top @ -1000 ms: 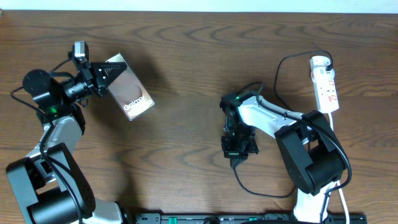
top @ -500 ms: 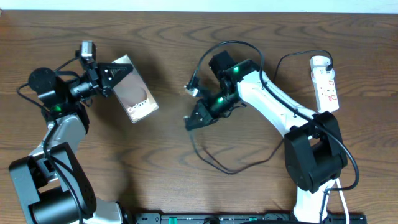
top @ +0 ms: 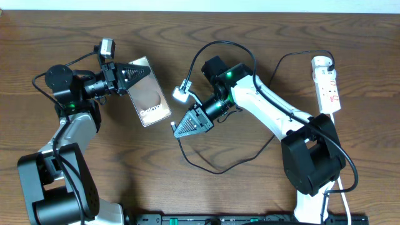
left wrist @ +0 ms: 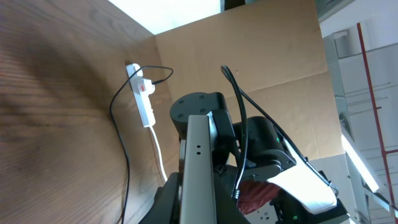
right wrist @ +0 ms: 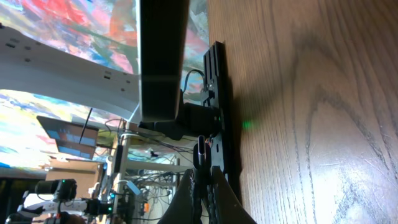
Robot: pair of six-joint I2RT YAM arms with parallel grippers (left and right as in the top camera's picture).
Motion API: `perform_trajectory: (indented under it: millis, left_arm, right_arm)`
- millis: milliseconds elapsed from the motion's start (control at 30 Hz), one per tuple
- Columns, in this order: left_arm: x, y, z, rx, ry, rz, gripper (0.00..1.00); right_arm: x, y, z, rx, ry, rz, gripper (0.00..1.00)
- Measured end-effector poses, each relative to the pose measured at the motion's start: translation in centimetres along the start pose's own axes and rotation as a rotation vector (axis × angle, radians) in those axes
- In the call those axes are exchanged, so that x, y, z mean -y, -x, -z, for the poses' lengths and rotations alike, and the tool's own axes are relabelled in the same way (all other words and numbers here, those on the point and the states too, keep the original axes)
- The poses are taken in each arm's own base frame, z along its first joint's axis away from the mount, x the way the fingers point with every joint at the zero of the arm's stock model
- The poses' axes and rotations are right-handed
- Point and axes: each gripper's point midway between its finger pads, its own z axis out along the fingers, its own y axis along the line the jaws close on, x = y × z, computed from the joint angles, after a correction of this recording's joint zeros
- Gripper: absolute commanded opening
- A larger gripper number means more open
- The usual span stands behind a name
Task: Plug charger to phone and switch on socket
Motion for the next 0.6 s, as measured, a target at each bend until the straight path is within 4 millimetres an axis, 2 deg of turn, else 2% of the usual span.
perform_trajectory:
  millis: [300, 600]
  left_arm:
    - [0.0, -0.1, 0.0, -0.006, -0.001, -0.027, 0.07]
    - [0.0, -0.1, 0.0, -0.006, -0.001, -0.035, 0.07]
  right_arm:
    - [-0.3, 0.2, -0.1, 0.007, 0.017, 0.023, 0.01]
    - [-1.0, 0.5, -1.0, 0.006, 0.048, 0.072, 0.01]
